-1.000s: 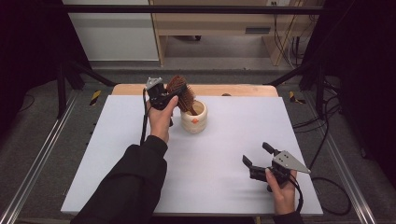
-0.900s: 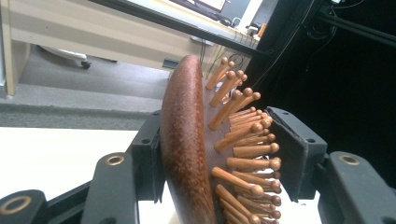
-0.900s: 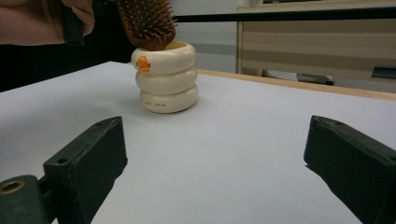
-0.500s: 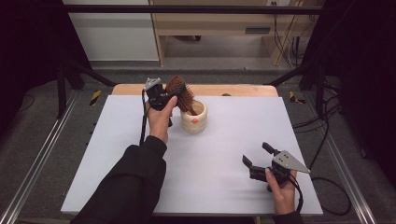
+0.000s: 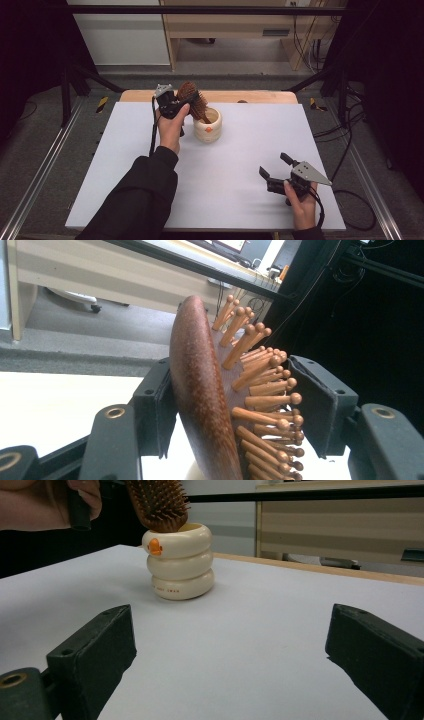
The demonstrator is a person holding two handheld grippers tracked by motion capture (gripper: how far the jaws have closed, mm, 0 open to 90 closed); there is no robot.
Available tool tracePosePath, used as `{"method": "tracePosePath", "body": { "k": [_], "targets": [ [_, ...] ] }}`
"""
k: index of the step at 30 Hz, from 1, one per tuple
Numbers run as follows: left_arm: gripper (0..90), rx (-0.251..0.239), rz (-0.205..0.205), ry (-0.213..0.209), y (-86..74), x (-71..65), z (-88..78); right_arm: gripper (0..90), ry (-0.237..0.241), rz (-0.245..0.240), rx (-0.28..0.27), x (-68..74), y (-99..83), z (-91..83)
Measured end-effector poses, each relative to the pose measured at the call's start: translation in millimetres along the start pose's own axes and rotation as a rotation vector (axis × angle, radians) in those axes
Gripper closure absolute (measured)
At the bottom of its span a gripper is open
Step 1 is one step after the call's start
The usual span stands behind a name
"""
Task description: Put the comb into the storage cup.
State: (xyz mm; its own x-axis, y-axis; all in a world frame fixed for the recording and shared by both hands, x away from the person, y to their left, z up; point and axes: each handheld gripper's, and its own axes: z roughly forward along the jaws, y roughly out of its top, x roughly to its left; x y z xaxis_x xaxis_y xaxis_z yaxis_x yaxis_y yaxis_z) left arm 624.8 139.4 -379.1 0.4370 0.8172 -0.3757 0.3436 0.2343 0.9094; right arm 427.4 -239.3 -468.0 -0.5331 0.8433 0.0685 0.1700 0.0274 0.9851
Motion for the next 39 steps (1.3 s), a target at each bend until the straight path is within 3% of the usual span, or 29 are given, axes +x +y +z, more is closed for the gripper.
{"method": "tracePosePath", "body": {
  "k": [13,23,39],
  "targets": [
    [35.8,0.006,0.011,-0.002,-3.7,1.1,-0.3,6.1,0.001,0.0,0.0,-0.1,-0.1,0.1],
    [32.8,0.004,-0.017,-0.008,-5.1,5.5,-1.7,6.1,0.001,0.005,0.002,-0.2,-0.3,0.1],
    [25.3,-0.008,-0.021,-0.033,-7.5,3.3,-7.0,6.1,0.003,0.003,0.003,0.7,-0.8,0.9]
  ]
}}
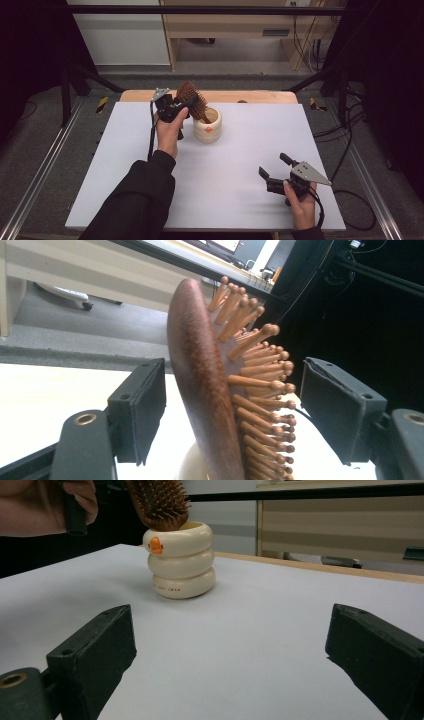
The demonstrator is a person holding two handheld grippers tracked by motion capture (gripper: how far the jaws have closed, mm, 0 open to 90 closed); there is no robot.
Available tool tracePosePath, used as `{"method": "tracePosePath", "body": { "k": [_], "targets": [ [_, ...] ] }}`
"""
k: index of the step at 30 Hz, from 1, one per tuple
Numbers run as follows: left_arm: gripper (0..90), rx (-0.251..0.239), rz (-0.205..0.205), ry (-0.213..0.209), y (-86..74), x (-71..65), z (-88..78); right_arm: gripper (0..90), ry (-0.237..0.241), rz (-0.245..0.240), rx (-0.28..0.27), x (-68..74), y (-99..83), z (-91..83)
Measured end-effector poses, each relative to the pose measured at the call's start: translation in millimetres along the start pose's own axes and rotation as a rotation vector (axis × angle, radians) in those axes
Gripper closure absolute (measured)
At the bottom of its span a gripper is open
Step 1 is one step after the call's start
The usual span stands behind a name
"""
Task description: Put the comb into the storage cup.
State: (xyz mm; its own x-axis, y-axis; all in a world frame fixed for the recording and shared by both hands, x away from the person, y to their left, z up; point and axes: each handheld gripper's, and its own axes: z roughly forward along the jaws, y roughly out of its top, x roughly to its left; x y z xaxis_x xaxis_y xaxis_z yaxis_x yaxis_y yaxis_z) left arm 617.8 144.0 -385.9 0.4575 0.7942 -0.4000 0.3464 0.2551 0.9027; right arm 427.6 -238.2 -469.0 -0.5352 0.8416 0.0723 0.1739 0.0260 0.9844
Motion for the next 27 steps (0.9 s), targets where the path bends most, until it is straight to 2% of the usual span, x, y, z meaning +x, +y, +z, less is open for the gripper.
{"method": "tracePosePath", "body": {
  "k": [4,9,11,27],
  "targets": [
    [19.7,0.004,0.004,0.001,-0.2,-1.0,0.2,6.1,-0.001,0.0,-0.001,0.1,0.1,-0.1],
    [10.1,0.015,0.029,0.014,-1.4,-2.5,-0.2,6.1,-0.001,-0.001,0.003,-0.4,-0.5,0.7],
    [7.7,0.013,0.024,0.014,-1.7,-2.6,-1.4,6.1,-0.003,0.001,0.004,0.2,-0.8,1.0],
    [5.4,-0.006,0.096,0.033,-0.5,-11.8,-10.3,6.1,-0.003,-0.009,0.002,1.3,-0.5,0.9]
  ]
}}
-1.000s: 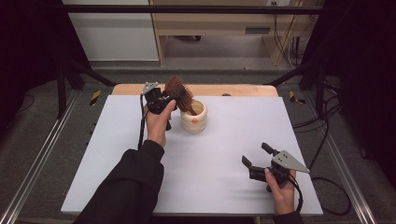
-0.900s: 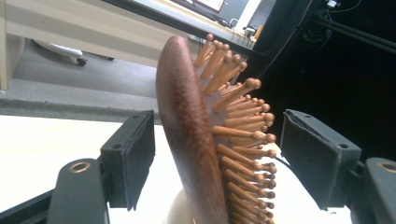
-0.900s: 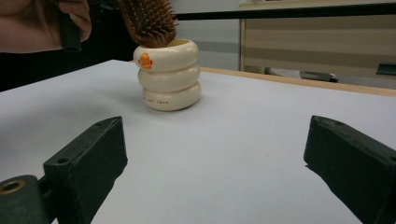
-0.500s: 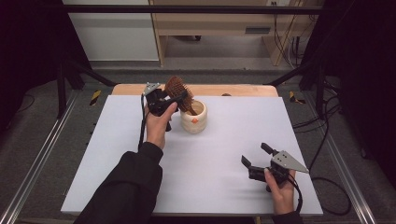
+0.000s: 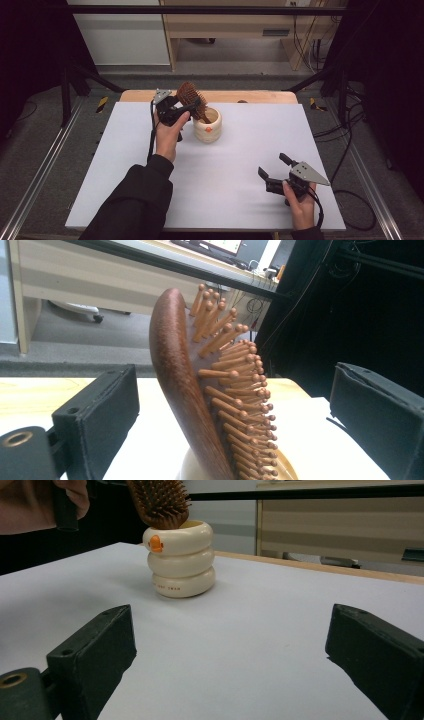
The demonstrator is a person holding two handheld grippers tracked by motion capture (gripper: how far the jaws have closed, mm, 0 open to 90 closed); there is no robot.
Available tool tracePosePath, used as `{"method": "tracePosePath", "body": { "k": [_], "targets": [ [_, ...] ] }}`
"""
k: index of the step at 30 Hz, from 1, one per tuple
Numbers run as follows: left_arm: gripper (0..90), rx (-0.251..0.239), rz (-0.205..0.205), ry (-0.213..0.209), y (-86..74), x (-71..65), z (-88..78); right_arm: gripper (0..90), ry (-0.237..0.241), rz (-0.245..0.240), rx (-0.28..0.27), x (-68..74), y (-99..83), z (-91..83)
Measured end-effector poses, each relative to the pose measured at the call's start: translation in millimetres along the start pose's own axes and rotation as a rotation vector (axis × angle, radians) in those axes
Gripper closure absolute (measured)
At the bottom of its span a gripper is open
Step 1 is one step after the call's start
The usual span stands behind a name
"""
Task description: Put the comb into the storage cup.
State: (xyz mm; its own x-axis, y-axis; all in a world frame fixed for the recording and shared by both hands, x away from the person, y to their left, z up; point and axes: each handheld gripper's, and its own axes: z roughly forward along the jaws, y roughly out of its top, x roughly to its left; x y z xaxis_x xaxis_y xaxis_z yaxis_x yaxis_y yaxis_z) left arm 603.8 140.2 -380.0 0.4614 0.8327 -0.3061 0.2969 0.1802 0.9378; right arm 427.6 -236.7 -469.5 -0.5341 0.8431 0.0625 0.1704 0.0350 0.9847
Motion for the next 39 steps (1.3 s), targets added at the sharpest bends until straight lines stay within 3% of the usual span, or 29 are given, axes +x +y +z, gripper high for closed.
{"method": "tracePosePath", "body": {
  "k": [17,28,39],
  "targets": [
    [4.9,0.012,0.043,0.01,-5.2,-0.9,-17.7,6.1,0.002,-0.002,0.002,0.3,0.1,-0.4],
    [5.0,0.029,0.106,0.004,-7.8,-8.0,-32.5,5.9,0.0,-0.004,0.003,0.4,0.1,-0.4],
    [5.0,0.035,0.115,-0.001,-10.7,-8.0,-45.6,5.8,0.001,-0.007,0.005,0.6,0.2,-0.5]
  ]
}}
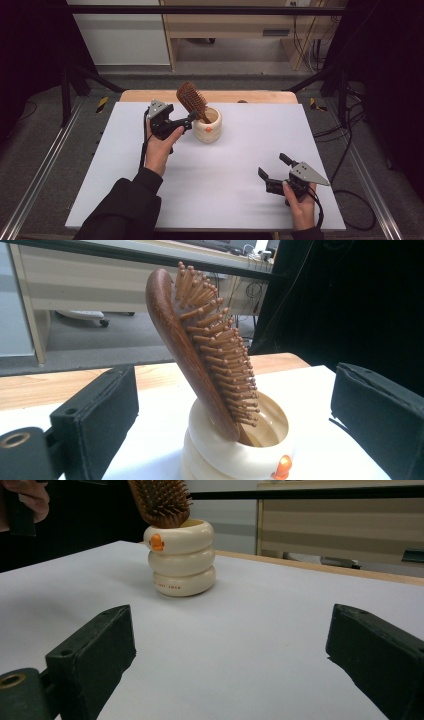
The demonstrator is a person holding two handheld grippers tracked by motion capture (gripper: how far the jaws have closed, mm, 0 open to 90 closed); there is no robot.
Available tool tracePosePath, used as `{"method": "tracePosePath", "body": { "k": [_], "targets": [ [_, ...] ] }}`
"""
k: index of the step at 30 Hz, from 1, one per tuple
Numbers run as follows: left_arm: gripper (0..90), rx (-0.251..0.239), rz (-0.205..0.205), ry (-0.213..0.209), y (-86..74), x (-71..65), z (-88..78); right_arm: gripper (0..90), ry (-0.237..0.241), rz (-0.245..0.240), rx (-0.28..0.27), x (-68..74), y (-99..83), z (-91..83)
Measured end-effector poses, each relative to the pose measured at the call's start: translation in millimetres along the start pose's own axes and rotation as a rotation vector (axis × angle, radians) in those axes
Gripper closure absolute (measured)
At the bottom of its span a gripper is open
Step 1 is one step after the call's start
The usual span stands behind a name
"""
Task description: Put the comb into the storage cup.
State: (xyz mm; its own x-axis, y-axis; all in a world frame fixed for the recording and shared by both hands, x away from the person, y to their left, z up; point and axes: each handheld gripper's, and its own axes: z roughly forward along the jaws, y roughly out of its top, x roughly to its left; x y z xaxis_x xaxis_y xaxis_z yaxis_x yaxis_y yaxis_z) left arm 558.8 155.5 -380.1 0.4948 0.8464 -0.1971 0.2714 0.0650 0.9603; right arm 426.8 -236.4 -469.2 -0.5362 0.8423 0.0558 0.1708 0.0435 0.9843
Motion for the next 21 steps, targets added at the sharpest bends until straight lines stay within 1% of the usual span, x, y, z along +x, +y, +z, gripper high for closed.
{"method": "tracePosePath", "body": {
  "k": [5,8,13,16,21],
  "targets": [
    [4.6,0.002,0.0,0.001,0.0,2.6,-5.2,5.8,0.001,-0.003,-0.002,0.6,0.2,-0.4],
    [4.4,-0.005,0.002,0.001,1.1,3.9,-9.6,5.7,0.002,-0.004,0.001,0.7,0.0,-0.2],
    [3.9,-0.009,0.013,0.012,2.8,7.9,-17.2,5.8,0.002,-0.006,0.001,1.0,0.0,-0.3],
    [4.0,-0.011,0.01,0.017,3.7,11.1,-21.5,5.7,0.002,-0.006,0.002,1.5,-0.1,-0.2],
    [3.9,-0.027,0.016,0.037,5.1,16.1,-28.7,5.7,0.003,-0.011,0.001,1.6,-0.1,0.2]
  ]
}}
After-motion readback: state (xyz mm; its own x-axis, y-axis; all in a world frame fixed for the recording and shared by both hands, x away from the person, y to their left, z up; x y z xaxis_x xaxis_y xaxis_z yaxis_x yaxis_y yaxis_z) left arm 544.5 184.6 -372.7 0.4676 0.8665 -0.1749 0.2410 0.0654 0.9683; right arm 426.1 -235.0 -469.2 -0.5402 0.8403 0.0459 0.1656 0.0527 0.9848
